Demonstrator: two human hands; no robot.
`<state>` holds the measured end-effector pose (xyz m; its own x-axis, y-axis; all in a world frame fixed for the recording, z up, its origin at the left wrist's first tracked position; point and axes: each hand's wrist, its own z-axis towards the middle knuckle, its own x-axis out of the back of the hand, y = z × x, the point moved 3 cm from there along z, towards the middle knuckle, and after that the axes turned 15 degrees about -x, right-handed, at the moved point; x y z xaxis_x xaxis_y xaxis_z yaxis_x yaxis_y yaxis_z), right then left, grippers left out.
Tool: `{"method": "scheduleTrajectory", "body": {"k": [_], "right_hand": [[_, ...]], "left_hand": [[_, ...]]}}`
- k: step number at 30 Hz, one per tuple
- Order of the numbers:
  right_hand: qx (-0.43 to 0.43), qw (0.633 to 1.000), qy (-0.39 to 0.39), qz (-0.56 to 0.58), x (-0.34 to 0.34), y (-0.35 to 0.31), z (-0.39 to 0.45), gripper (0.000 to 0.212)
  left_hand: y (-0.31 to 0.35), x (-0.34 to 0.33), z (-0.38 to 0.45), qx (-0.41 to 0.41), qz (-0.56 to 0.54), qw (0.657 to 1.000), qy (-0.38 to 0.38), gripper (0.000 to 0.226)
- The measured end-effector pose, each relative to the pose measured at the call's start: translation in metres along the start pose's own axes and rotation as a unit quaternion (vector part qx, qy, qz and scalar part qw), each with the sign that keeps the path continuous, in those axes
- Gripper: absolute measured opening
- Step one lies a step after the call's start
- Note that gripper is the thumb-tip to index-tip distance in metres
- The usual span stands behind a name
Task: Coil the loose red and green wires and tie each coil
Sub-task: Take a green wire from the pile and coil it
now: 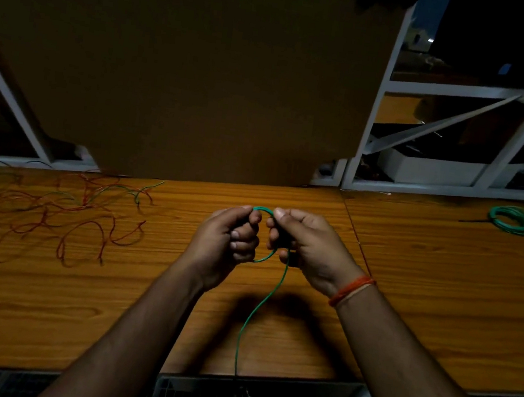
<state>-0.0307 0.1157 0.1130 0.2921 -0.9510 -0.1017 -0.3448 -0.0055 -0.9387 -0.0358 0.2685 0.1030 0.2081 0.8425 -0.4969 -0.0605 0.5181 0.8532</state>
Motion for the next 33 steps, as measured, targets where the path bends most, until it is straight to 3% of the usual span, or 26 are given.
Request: {"method": "scheduleTrajectory", "body": {"k": [5, 9, 18, 22, 28, 33], "right_hand": [[0.045, 0.998, 0.031, -0.009, 0.0, 0.0, -0.001, 0.021], [0.079, 0.995, 0.044, -0.036, 0.001, 0.0, -0.002, 0.022], [0.13, 0.984, 0.061, -0.103, 0.004, -0.007, -0.001, 0.027], [0.132, 0.986, 0.054, -0.081, 0.002, -0.005, 0.003, 0.026], [0.139, 0.985, 0.077, -0.062, 0.006, -0.002, 0.009, 0.026], [0.103, 0.993, 0.055, -0.026, 0.009, 0.004, 0.009, 0.022]], "left_hand": [[-0.004, -0.003, 0.0, 0.079, -0.104, 0.991, 0.04, 0.028], [-0.001, -0.002, -0.003, 0.114, -0.157, 0.981, 0.008, 0.028], [0.005, -0.002, -0.008, 0.12, -0.181, 0.976, -0.035, 0.01], [0.004, -0.002, -0.002, 0.137, -0.202, 0.967, -0.076, 0.019], [0.005, -0.007, 0.009, 0.127, -0.148, 0.981, -0.014, 0.021], [0.015, -0.013, 0.017, 0.098, -0.184, 0.978, 0.002, 0.028]]}}
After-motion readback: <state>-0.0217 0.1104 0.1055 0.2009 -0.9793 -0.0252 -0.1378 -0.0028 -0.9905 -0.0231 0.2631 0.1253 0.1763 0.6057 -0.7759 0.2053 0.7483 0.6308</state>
